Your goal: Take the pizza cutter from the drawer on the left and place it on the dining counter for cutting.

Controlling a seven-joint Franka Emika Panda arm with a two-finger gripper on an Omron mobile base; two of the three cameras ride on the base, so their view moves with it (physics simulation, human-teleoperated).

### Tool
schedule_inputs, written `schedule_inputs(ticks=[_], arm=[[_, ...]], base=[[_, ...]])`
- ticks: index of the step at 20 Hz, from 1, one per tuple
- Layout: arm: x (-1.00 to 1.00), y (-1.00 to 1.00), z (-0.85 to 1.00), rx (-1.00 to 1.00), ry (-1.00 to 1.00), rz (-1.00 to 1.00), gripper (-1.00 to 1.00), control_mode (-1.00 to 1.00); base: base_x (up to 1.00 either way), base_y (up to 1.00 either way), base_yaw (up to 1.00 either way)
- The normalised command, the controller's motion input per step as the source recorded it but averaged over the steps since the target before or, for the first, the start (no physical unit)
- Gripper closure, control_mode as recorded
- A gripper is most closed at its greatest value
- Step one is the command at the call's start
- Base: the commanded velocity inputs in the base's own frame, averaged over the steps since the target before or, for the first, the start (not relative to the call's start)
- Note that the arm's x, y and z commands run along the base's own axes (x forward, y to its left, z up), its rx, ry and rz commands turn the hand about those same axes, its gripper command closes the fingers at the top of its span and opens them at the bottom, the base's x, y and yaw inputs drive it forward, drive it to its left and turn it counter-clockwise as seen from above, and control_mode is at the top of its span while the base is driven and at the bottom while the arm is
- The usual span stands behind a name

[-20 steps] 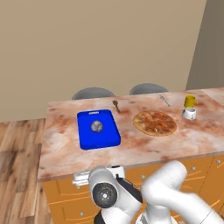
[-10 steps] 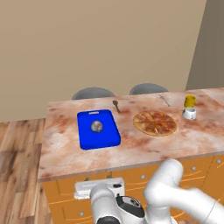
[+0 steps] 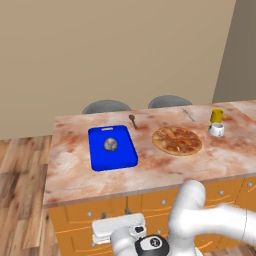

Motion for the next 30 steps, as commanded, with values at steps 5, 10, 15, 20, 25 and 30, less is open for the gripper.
schedule_inputs(ticks=[5, 10, 15, 20, 25, 30], arm=[[0.00, 0.21, -0.41, 0.00, -0.12, 0.00, -1.00, -1.00], [0.00, 0.38, -0.18, 0.01, -0.01, -0.01, -1.00, -1.00], [0.00, 0.39, -0.06, 0.01, 0.00, -0.06, -1.00, -1.00], [0.04, 0.27, -0.06, 0.02, 0.00, -0.09, -1.00, -1.00], [0.08, 0.00, -0.20, 0.09, 0.00, -0.01, -1.00, -1.00], [0.06, 0.00, -0.30, 0.06, 0.00, 0.00, -1.00, -1.00]], base=[[0.00, 0.00, 0.00], [0.00, 0.00, 0.00], [0.00, 0.00, 0.00], [0.00, 0.00, 0.00], [0.00, 0.00, 0.00], [0.00, 0.00, 0.00]])
